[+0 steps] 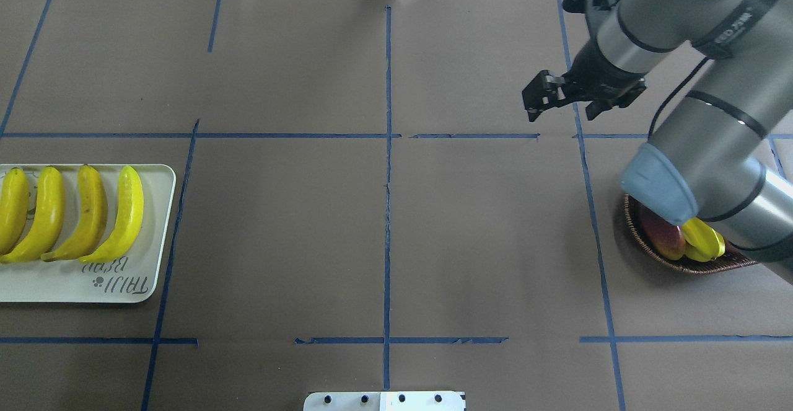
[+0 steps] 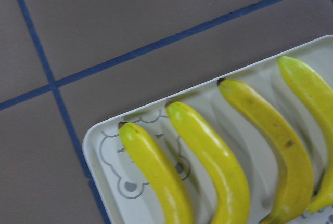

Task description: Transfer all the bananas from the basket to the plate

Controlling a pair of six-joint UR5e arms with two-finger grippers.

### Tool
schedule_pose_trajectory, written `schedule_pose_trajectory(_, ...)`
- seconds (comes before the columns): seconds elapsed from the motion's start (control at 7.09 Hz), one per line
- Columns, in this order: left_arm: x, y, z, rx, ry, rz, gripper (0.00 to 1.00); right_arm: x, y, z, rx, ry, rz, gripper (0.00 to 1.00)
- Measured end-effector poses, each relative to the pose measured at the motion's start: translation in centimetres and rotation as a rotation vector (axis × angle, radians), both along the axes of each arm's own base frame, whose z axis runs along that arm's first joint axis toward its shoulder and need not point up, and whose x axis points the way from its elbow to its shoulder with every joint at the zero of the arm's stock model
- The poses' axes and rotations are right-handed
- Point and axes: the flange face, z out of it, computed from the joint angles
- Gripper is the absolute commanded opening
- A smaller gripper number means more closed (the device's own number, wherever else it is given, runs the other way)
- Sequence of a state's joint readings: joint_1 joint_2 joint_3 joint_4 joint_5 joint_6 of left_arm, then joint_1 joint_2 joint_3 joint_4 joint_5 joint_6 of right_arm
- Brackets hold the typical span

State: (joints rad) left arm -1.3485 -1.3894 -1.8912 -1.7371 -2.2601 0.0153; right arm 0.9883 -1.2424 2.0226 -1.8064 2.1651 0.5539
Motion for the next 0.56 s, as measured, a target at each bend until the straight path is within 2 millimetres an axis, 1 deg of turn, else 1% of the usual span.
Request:
schedule_pose_trajectory(0.14, -4.1, 0.2, 2.3, -0.01, -0.022, -0.013, 1.0, 4.4, 0.3, 4.2, 0.036, 0.028, -0.066, 1.0)
schedule_pose_trajectory(0.28, -7.6, 1.0, 4.9, -0.04, -0.034, -0.048, 1.0, 9.9, 0.9, 9.2, 0.058, 0.039, -0.131, 1.0)
schedule_pose_trajectory(0.42, -10.6, 2.1, 8.1, -0.09, -0.047, -0.096, 1.0, 16.0, 2.2, 15.2, 0.067, 0.043, -0.182, 1.0)
schedule_pose_trajectory(0.56, -12.8, 3.0, 11.0, -0.142, -0.058, -0.142, 1.0, 20.6, 3.6, 19.9, 0.054, 0.044, -0.194, 1.0)
